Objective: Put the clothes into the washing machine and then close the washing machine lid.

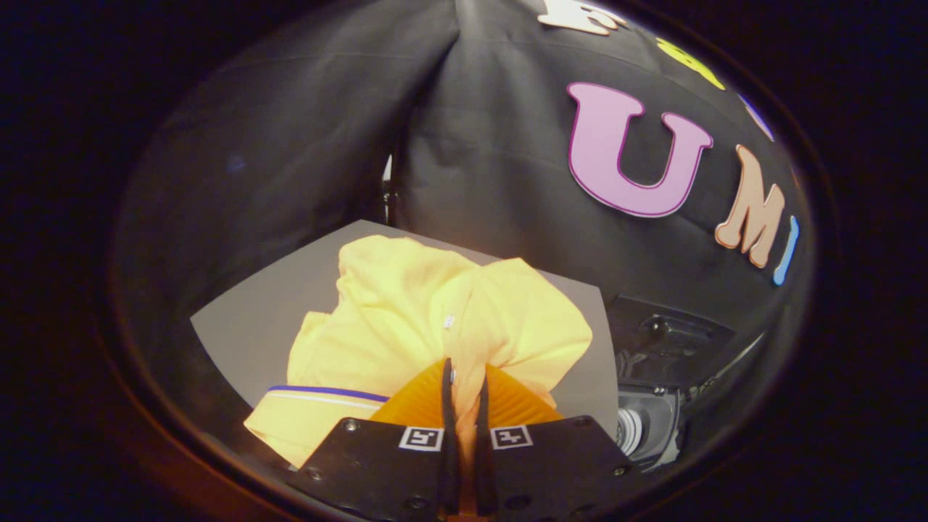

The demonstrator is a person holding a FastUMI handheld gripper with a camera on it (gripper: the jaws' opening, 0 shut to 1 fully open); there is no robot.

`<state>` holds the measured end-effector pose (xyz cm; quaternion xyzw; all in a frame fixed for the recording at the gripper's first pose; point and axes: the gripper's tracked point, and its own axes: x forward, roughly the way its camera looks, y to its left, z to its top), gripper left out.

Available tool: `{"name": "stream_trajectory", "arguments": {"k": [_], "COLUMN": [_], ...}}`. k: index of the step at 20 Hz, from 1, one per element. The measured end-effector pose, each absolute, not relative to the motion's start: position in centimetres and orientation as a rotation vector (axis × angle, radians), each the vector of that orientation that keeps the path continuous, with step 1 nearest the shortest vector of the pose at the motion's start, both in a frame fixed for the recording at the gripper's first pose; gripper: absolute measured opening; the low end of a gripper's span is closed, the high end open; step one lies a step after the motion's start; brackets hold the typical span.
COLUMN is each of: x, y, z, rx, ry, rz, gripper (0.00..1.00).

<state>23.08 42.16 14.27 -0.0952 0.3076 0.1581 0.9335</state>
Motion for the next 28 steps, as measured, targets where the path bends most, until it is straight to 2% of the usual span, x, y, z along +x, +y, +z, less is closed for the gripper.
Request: {"name": "stream_trajectory", "arguments": {"k": [3,5,8,14,18,28], "x": [22.5,22.0,22.4,24.7,26.5,28.6], "y": [41.6,42.0,39.3,31.0,23.3,10.6], "z": [14.4,15.3,17.0,18.7,17.5,6.9], "rx": [-0.084,0.038,0.183,0.243,0.241,0.193], "ry": [0.602,0.569,0.536,0.459,0.457,0.522], "rz": [0.405,0.514,0.528,0.466,0.362,0.133], "gripper": [0.07,0.07,0.07,0.07,0.07,0.06]}}
